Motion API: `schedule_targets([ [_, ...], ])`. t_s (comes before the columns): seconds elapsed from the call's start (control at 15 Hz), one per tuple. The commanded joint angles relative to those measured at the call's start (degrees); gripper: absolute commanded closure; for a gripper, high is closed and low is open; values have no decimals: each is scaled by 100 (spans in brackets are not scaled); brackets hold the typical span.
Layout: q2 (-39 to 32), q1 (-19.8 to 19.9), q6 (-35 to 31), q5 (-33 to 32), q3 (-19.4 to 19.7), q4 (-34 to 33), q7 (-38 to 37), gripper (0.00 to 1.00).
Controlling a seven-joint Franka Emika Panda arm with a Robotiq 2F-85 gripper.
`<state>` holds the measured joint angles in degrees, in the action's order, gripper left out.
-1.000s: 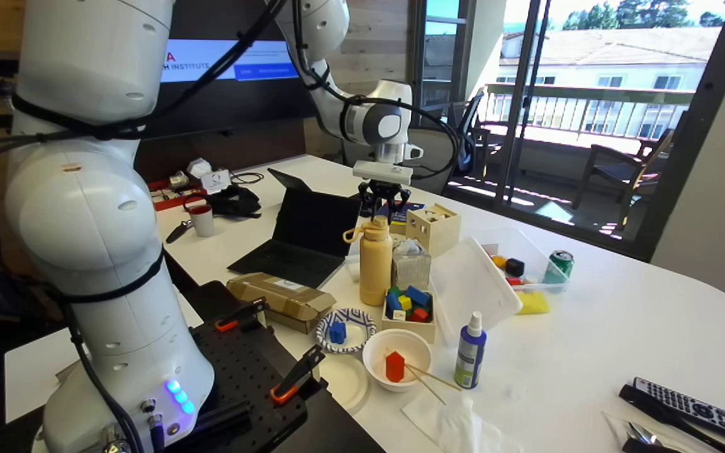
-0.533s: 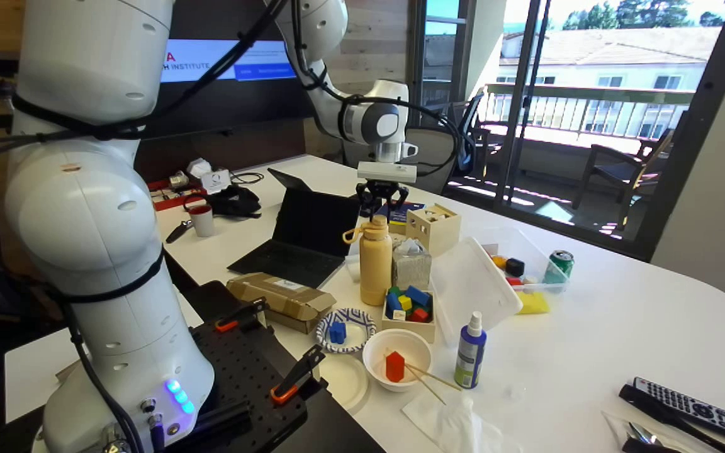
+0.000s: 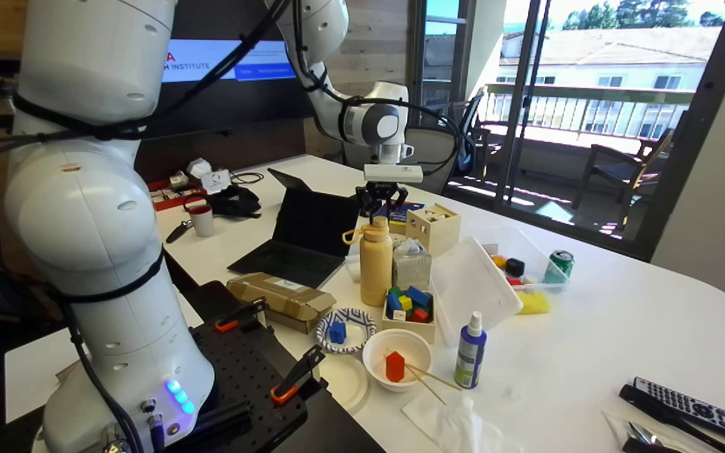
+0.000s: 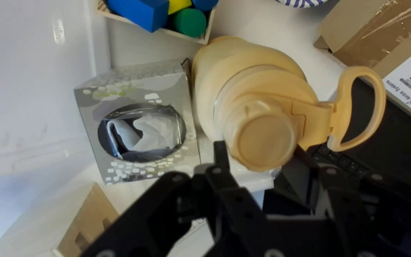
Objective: Twist the lid on the bottle
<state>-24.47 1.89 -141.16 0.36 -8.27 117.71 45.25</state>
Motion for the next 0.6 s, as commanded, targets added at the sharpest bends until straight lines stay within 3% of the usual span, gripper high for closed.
schedule_targets([
  [0.0,-246,104,217,-93,-87,-148,515,81],
  [0.47,-298,69,459,-65,-58,-304,1115,81],
  [0.53,-281,84,488,-35,-63,-310,1163,31],
])
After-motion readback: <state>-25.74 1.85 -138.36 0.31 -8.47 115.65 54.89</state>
